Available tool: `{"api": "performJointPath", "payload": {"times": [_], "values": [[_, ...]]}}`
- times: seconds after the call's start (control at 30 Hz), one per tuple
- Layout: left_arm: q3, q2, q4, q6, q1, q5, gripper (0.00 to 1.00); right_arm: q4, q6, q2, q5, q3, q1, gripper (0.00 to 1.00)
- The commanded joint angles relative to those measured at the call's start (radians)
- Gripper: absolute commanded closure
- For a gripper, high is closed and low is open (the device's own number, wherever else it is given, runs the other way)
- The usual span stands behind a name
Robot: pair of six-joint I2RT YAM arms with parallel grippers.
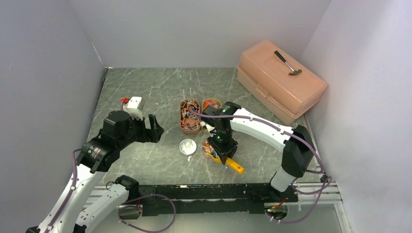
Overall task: Pack the candies
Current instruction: Place the fake candies in the packing bottle.
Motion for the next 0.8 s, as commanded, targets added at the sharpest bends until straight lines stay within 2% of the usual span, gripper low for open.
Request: {"api": "performJointPath", "payload": {"times": [0.0, 0.77], "values": [[-0.001, -0.018, 0.017, 0.014, 0.003, 0.018, 0.09, -0.054, 0.004, 0.008, -0.045, 0.053, -0.008, 1.00], [-0.002, -0.031, 0.017, 0.015, 0.004, 0.025, 0.09, -0.135, 0.066, -0.010, -0.143, 0.054, -0.057, 1.00]]}}
